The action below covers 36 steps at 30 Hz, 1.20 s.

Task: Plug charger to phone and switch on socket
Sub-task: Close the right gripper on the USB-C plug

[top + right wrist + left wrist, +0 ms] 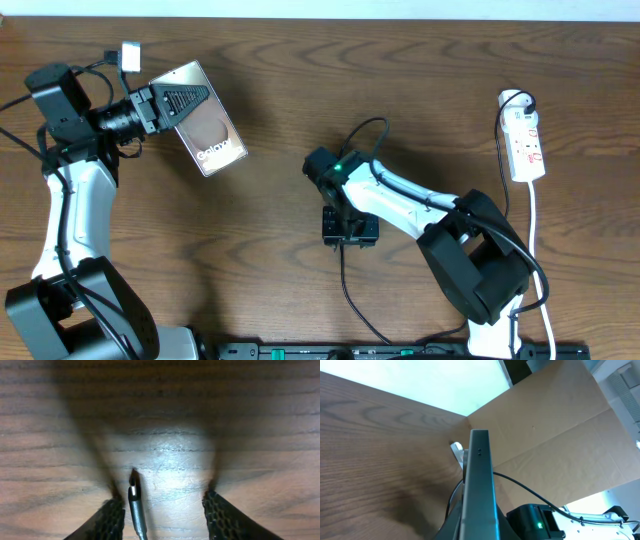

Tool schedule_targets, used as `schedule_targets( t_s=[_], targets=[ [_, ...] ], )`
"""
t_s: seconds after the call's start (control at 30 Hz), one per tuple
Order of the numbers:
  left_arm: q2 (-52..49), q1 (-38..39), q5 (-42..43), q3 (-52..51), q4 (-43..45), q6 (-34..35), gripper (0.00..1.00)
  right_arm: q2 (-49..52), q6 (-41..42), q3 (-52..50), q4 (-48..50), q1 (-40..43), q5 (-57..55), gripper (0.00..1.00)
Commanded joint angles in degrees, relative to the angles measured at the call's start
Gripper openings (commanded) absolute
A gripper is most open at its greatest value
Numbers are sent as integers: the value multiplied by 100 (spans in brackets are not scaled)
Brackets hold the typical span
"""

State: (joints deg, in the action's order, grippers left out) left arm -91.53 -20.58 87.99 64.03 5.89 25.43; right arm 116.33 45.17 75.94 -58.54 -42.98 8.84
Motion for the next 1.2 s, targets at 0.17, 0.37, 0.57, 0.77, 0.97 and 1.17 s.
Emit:
schedule_targets(
  t_s=[0.17,0.37,0.57,0.77,0.97,1.17],
  targets=[
    [11,-31,136,-7,22,-33,7,219,245,-22,109,-208,-96,32],
    [11,-31,136,-7,20,-33,7,219,282,-22,107,-210,-98,24],
    [11,-31,136,-7,20,-33,7,219,282,-22,92,-212,-94,21],
    [11,-31,136,-7,20,-33,8,219,282,-22,85,-212,-76,20],
    [11,-31,136,-7,20,-33,8,221,306,-22,61,-212,-76,17],
    [11,-31,136,-7,20,-33,7,221,306,-22,48,-212,-76,13]
  ],
)
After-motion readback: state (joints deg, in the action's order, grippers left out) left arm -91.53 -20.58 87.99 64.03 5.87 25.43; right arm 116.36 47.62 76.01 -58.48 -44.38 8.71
